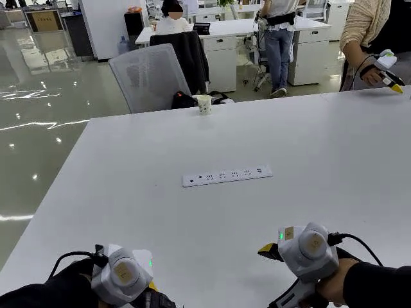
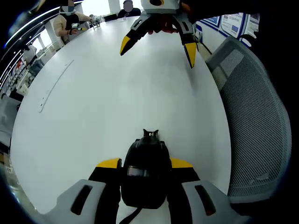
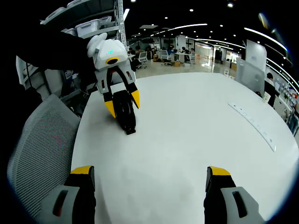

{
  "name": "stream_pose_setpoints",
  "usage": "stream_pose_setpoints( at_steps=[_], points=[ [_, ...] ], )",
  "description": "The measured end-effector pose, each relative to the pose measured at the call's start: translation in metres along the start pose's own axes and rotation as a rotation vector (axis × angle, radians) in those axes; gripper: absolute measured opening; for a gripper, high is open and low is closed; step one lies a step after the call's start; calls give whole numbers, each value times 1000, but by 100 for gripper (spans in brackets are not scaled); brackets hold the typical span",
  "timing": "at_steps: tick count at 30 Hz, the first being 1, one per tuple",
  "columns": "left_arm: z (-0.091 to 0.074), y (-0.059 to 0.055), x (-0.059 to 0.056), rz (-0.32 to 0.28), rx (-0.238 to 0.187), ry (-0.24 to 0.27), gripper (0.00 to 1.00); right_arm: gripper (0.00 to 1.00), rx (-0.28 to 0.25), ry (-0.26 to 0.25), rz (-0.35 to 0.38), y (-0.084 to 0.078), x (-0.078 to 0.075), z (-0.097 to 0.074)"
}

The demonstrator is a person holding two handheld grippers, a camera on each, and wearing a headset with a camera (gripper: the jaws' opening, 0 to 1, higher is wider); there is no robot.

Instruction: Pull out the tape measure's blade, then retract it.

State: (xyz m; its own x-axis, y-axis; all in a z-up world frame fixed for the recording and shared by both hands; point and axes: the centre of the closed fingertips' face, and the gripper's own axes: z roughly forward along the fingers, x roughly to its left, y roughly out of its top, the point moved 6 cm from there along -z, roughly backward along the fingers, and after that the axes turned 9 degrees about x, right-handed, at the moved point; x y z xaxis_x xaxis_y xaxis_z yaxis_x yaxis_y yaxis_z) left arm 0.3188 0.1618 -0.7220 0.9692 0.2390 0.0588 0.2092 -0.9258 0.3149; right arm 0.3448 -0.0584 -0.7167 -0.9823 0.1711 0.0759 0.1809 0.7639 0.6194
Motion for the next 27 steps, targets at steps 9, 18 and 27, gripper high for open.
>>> stream_pose_setpoints(
  at_steps=[9, 18, 27],
  points=[
    [1, 0, 0, 5, 1, -2, 32, 99, 17, 43, -58, 19, 11, 24],
    [3, 0, 0, -5, -7, 4, 32, 99, 43, 65, -87, 33, 19, 48],
    [4, 1, 0, -1, -16, -6, 33, 99, 67, 92, -99, 37, 24, 63]
  ],
)
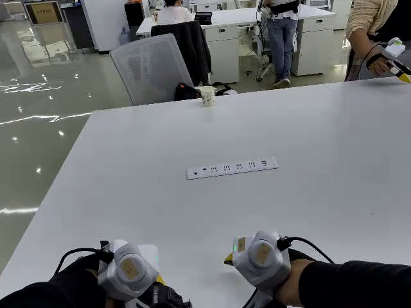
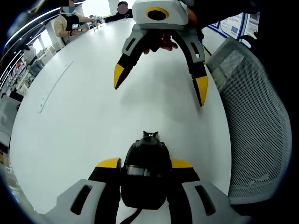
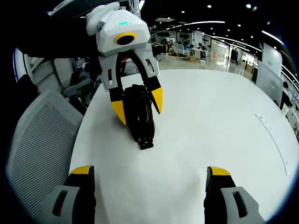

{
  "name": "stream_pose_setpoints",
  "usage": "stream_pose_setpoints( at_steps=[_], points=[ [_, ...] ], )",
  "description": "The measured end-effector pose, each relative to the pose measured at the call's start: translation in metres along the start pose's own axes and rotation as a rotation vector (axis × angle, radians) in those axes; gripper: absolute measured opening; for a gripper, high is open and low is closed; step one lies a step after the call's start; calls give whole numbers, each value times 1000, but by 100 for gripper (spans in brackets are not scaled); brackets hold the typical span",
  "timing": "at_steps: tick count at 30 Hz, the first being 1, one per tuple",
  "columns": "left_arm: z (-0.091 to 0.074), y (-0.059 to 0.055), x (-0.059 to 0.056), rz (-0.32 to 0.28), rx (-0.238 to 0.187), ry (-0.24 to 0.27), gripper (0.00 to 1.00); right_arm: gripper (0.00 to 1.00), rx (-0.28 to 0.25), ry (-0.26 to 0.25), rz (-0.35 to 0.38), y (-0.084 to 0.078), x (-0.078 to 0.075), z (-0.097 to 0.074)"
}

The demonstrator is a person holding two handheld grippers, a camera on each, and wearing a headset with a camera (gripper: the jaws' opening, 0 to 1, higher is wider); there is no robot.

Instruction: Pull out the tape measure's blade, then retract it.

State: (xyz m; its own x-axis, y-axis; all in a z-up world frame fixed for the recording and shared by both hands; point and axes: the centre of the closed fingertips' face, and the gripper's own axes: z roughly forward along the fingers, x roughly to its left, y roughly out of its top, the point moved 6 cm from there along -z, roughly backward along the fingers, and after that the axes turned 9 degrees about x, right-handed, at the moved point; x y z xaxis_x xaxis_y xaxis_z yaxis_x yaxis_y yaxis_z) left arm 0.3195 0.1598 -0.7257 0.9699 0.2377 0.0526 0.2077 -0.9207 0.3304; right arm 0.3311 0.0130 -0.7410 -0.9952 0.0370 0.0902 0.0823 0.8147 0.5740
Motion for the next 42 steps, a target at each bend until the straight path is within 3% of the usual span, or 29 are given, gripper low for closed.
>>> stream_pose_setpoints(
  at_steps=[9, 11, 15, 18, 24, 32, 42],
  points=[
    [1, 0, 1, -3, -9, -8, 33, 99, -46, 8, -2, 16, 1, 7],
    [1, 0, 1, -5, -12, -8, 33, 90, -46, 4, -33, 18, 1, 9],
    [1, -1, 2, -12, -17, -12, 33, 81, -48, -23, -53, 21, 2, 18],
    [1, -1, 2, -12, -18, -14, 33, 65, -38, -41, -103, 22, 4, 24],
    [1, -2, 3, -15, -25, -14, 33, 56, -36, -41, -124, 30, 3, 33],
    [1, -2, 4, -18, -29, -15, 34, 38, -21, 12, -134, 36, 1, 40],
    [1, -2, 4, -22, -35, -17, 34, 18, 16, 19, -175, 38, 1, 53]
  ],
)
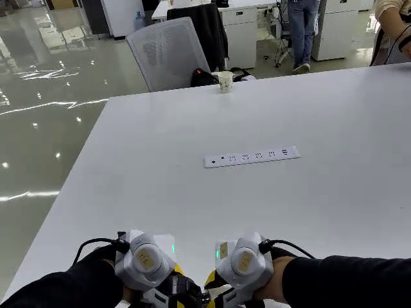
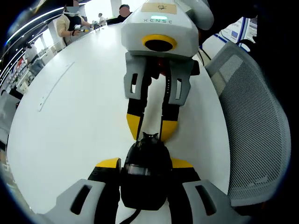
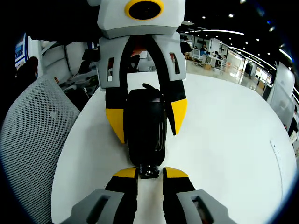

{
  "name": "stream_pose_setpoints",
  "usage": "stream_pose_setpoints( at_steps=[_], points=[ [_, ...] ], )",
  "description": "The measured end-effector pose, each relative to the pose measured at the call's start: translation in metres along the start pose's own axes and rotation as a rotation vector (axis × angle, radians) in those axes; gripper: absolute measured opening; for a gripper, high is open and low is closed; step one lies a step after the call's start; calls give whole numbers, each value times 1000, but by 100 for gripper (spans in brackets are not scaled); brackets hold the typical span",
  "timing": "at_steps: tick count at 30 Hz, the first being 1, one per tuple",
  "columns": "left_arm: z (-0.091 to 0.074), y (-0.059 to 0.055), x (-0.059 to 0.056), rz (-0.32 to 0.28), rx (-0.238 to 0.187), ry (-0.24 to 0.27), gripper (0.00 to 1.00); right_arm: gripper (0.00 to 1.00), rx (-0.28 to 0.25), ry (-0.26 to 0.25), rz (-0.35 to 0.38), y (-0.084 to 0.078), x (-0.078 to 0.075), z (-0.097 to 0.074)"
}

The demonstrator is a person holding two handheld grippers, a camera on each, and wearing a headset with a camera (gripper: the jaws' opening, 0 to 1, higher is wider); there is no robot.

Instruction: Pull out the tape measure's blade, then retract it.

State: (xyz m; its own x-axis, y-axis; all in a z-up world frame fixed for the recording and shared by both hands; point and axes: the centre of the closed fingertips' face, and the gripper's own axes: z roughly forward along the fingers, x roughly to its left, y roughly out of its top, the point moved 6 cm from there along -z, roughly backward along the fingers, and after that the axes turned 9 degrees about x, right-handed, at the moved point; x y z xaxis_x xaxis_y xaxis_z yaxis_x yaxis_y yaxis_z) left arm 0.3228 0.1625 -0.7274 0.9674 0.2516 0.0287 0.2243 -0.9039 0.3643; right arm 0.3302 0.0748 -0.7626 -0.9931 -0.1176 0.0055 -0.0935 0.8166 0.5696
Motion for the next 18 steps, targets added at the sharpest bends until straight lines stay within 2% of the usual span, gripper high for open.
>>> stream_pose_setpoints(
  at_steps=[5, 9, 12, 13, 15, 18],
  points=[
    [0, 0, -1, -2, -6, 2, 34, 13, 11, 13, -43, 1, 3, 2],
    [1, -1, -1, -4, -9, 4, 34, 13, 16, 15, -30, 2, 3, 3],
    [1, -1, -2, -2, -2, 2, 34, 13, 15, 41, 13, 1, 1, 3],
    [1, -1, -2, 0, 2, 1, 34, 13, 16, 43, 5, 1, 1, 3],
    [1, -1, -2, 1, 3, 1, 34, 12, 24, 27, -82, 1, 2, 3],
    [1, -1, -2, 1, -1, 0, 34, 11, 22, 28, -54, 0, 3, 3]
  ],
)
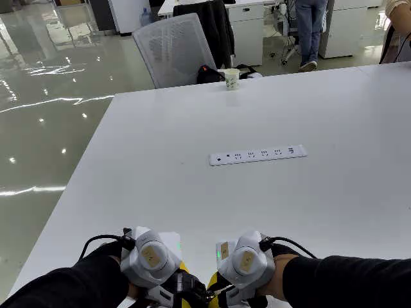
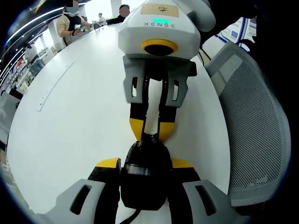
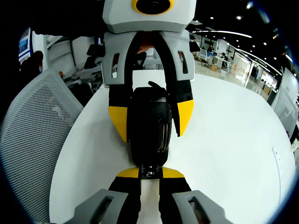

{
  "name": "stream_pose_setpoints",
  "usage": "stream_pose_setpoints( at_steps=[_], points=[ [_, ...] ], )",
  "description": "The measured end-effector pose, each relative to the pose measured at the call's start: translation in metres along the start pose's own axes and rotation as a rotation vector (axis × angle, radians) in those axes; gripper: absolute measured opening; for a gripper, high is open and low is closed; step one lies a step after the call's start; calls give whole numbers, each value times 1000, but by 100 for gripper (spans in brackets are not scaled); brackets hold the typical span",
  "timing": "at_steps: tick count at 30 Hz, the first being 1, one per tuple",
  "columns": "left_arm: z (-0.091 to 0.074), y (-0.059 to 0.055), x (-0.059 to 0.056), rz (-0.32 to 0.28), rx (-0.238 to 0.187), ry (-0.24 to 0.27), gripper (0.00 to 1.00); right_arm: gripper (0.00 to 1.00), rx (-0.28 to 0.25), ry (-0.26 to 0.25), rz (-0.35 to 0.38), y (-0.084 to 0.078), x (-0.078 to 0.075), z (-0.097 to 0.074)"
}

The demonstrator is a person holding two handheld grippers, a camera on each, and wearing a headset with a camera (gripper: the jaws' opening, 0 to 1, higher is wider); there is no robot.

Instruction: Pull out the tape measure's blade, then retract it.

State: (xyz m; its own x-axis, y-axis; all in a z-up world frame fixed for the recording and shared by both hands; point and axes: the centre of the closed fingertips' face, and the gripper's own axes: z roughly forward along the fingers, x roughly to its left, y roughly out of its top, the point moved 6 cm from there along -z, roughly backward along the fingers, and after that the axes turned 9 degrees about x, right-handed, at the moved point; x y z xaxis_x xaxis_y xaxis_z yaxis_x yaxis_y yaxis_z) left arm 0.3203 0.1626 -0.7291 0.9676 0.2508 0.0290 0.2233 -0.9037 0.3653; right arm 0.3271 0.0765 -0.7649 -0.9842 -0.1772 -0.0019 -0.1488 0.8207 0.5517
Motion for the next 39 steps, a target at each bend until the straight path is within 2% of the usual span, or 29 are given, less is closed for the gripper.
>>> stream_pose_setpoints(
  at_steps=[4, 8, 28, 39],
  points=[
    [-1, -2, 0, 6, 0, 5, 33, 9, 7, -15, -13, -1, 1, -1],
    [-1, -2, 0, 5, 0, 10, 33, 9, -3, -14, 15, -3, 0, -1],
    [-1, -2, 0, 5, -4, 5, 33, 10, 19, 4, 77, -7, 0, -6],
    [-2, -1, 1, 1, -6, 4, 33, 10, 31, 3, 65, -12, 0, -10]
  ],
)
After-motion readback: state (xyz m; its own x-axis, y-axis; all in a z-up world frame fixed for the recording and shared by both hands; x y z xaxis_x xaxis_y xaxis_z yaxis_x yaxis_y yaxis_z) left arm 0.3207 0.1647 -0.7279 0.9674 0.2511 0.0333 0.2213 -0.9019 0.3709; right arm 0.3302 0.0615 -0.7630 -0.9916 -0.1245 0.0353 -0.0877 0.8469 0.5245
